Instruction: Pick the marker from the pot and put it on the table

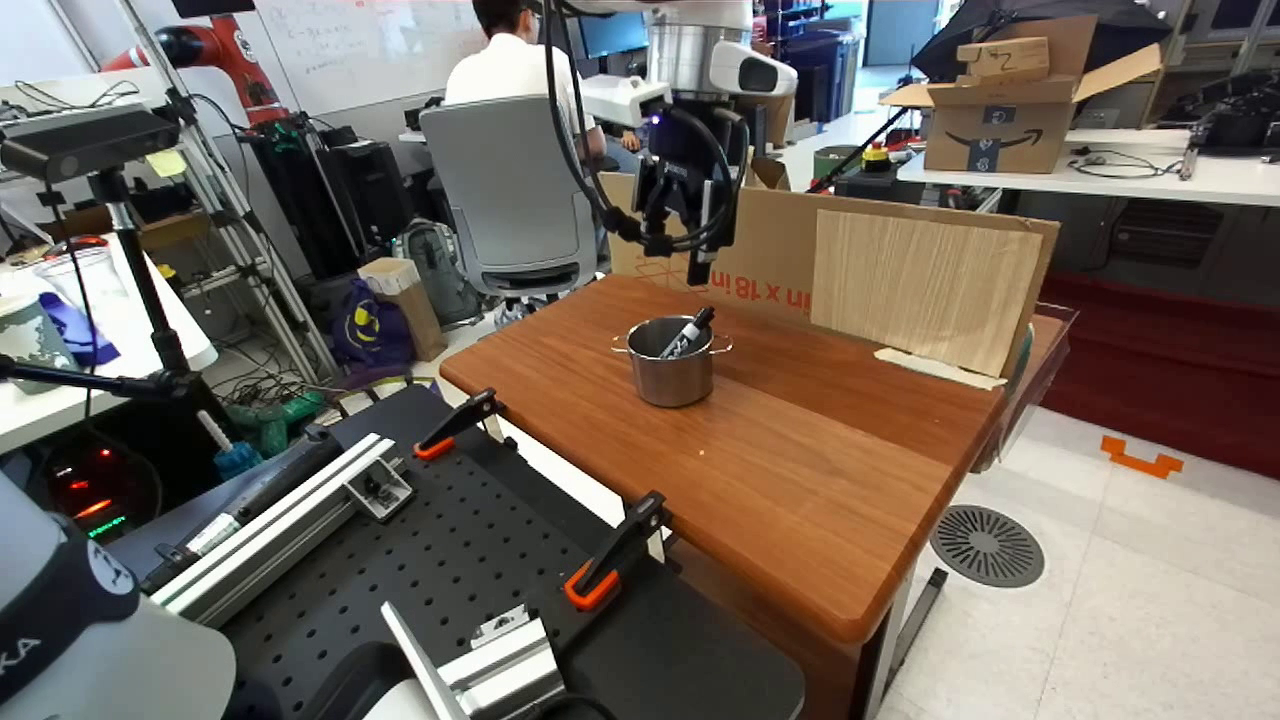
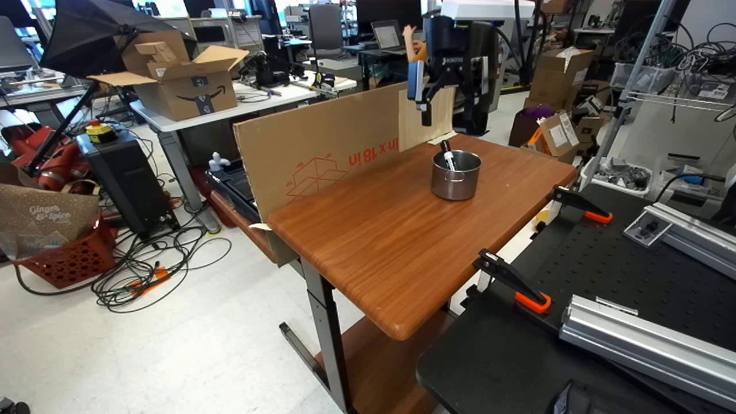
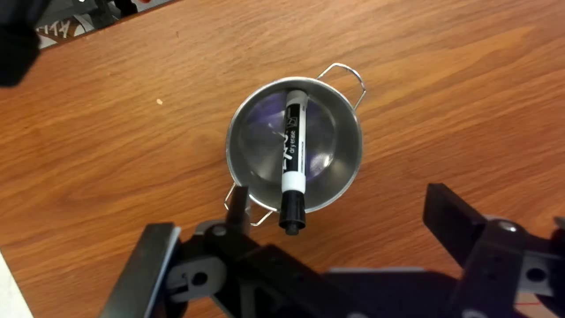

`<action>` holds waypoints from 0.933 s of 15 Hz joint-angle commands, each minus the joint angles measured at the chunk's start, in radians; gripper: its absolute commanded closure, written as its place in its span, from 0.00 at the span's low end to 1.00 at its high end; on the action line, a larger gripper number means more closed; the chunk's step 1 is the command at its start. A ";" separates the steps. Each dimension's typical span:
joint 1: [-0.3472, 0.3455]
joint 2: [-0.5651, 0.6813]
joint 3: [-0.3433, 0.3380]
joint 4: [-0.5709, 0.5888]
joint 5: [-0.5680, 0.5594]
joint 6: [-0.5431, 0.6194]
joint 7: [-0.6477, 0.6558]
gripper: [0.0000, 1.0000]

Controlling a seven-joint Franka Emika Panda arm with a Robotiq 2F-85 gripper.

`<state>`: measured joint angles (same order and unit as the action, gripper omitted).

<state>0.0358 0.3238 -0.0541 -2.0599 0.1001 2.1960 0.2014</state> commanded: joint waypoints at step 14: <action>0.051 0.139 -0.019 0.040 -0.164 0.163 0.179 0.32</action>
<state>0.0689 0.4467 -0.0557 -2.0354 -0.0389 2.3401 0.3564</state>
